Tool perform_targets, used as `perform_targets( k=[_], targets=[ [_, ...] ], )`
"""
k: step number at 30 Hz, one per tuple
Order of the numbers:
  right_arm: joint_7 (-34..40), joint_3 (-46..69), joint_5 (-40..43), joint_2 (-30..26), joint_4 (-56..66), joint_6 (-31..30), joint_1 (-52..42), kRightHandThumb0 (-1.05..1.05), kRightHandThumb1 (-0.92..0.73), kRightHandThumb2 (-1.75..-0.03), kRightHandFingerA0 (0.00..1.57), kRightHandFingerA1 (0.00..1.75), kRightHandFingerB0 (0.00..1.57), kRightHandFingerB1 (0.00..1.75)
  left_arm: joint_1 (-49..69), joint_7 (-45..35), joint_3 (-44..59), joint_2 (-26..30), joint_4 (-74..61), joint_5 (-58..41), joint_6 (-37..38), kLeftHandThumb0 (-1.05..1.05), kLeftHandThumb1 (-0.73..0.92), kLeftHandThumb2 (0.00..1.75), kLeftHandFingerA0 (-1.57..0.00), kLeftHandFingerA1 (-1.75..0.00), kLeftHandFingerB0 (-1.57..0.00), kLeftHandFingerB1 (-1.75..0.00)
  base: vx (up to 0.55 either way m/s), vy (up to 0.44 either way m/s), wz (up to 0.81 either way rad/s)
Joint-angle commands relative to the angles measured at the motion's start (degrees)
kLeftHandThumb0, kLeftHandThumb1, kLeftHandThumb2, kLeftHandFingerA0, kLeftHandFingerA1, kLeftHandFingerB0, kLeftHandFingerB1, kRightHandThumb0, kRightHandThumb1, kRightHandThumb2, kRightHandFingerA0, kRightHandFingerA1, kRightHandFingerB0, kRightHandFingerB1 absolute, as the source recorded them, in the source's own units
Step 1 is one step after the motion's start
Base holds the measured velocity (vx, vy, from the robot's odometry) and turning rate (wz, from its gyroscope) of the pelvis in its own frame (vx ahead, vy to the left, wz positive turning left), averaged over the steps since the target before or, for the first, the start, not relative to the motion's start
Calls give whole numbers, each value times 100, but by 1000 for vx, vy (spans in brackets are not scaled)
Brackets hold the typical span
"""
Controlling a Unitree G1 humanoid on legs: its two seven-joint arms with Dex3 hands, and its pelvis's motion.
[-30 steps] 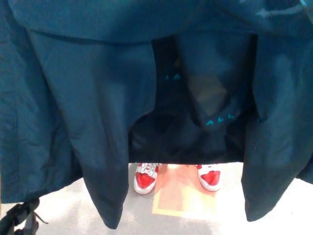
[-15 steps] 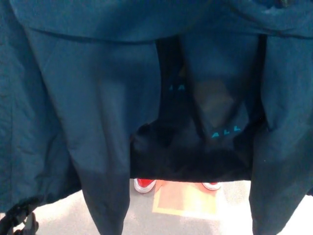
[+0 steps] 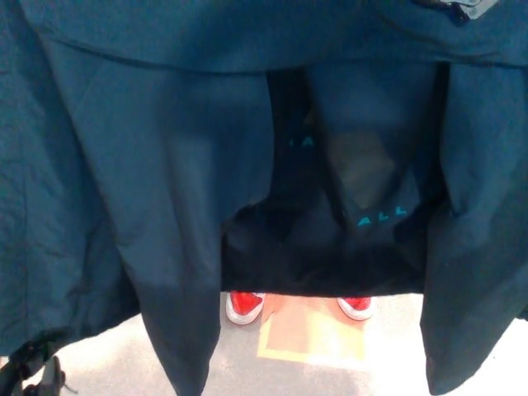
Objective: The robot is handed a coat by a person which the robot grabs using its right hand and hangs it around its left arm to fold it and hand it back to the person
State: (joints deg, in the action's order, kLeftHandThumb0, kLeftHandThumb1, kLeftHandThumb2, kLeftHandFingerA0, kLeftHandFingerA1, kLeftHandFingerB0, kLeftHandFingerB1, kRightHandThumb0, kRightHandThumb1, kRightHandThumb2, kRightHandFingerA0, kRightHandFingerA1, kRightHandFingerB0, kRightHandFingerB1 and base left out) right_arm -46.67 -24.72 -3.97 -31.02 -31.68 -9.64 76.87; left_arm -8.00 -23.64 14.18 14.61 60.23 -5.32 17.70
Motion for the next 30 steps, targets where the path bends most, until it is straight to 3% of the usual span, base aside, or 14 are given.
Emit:
perform_targets(
  k=[1,12,17,20,27,28,29,30],
  targets=[
    [-2975,-94,644,317,-1020,-1350,972,-100,-64,-100,0,0,7,3,89,-21,150,56,-128,-268,-251,-76,78,107,-5,-31,-5,-30,0,0,0],
    [-3346,-168,434,563,-1317,-1272,1095,-96,-59,-98,0,4,0,0,152,-56,137,50,-159,-283,-287,-76,81,108,-5,-26,-5,-26,0,0,0],
    [-3360,34,522,735,-1667,-1652,1281,-96,-60,-96,0,2,0,0,143,0,113,63,-99,-230,-240,-74,80,109,-5,-29,-5,-30,0,0,0],
    [-3144,372,659,771,-1944,-1904,1490,-92,-53,-93,0,0,8,6,111,3,132,60,-138,-260,-325,-75,80,109,-5,-27,-5,-29,0,0,0],
    [-3386,423,360,883,-2247,-1520,1698,-95,-58,-94,0,0,4,0,120,-108,238,61,-107,-349,-300,-77,81,108,-5,-24,-5,-27,0,0,0],
    [-3406,205,125,884,-2183,-1161,1666,-95,-58,-97,0,0,14,17,122,-127,226,69,-98,-336,-292,-77,82,109,-5,-23,-5,-26,0,0,0],
    [-3381,-41,-129,918,-2207,-983,1678,-95,-53,-96,0,0,1,0,125,-142,233,61,-105,-351,-296,-77,81,108,-5,-24,-5,-26,0,0,0],
    [-3331,-173,-243,947,-2208,-987,1679,-92,-51,-95,0,3,0,0,119,-128,238,57,-101,-356,-315,-76,82,108,-5,-24,-5,-25,0,0,0]
  ],
)
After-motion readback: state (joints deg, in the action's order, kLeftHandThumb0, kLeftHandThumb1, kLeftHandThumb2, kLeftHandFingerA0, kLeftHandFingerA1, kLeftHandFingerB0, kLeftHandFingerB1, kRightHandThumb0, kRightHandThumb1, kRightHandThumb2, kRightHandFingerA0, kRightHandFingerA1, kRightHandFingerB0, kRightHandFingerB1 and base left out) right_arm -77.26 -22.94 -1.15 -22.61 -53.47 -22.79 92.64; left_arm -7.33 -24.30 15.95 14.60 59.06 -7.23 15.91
